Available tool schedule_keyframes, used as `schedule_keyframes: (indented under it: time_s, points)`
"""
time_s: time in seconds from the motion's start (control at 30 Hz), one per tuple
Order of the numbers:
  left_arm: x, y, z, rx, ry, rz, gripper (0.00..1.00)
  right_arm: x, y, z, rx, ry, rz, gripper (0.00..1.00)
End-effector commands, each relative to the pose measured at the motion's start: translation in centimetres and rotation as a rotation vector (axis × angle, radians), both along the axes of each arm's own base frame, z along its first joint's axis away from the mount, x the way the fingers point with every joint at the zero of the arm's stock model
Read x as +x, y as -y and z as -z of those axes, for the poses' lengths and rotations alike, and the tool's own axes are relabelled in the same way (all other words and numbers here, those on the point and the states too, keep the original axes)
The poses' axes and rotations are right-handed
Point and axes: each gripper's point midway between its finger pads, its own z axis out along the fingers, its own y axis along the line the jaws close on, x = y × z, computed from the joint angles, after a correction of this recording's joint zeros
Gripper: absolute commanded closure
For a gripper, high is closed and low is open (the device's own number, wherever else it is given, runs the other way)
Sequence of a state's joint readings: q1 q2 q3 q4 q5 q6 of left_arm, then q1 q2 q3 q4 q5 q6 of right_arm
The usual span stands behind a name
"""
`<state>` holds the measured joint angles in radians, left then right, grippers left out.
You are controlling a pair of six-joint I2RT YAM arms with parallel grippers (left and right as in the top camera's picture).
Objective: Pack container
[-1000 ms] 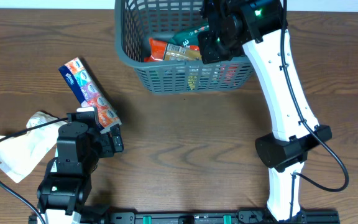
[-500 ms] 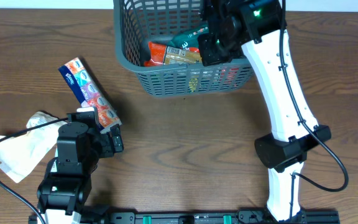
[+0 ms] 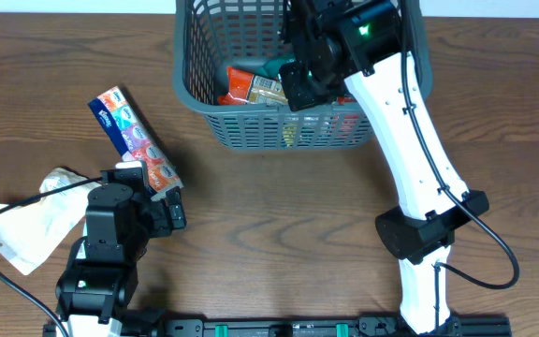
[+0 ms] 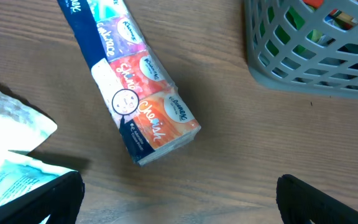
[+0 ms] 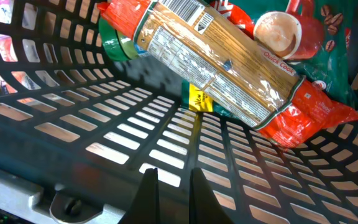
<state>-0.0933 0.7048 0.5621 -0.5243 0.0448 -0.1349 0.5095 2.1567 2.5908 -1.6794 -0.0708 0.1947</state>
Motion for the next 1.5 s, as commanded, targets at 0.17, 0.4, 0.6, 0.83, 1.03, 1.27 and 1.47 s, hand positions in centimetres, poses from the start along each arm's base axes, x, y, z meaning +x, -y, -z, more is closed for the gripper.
schedule_keyframes:
  time_s: [0.17, 0.4, 0.6, 0.83, 1.03, 1.27, 1.47]
  points:
    - [0.3, -0.3, -0.9, -0.001, 0.021, -0.018, 0.01, -1.8, -1.5, -0.8, 0.035, -0.017, -0.031, 0.99]
    - [0.3, -0.3, -0.9, -0.001, 0.021, -0.018, 0.01, -2.2, -2.0, -1.1, 0.038, -0.012, -0.045, 0.99]
    - [0.3, -0.3, -0.9, -0.001, 0.021, -0.018, 0.01, -2.6, -2.0, -1.8, 0.046, 0.002, -0.051, 0.99]
    - [0.3, -0.3, -0.9, -0.001, 0.021, -0.018, 0.01, -2.9, -1.9, -2.5, 0.055, 0.016, -0.05, 0.99]
    - [0.3, -0.3, -0.9, -0.001, 0.021, -0.018, 0.01, -1.3, -0.7, -2.7, -0.013, 0.093, -0.012, 0.98]
    - [0.3, -0.3, -0.9, -0.001, 0.02, -0.018, 0.01, 3.4, 2.1, -4.6, -0.061, 0.275, 0.099, 0.73]
    - [0.2, -0.3, -0.9, 0.0, 0.016, -0.018, 0.01, 5.7, 6.5, -5.0, -0.059, 0.293, 0.216, 0.99]
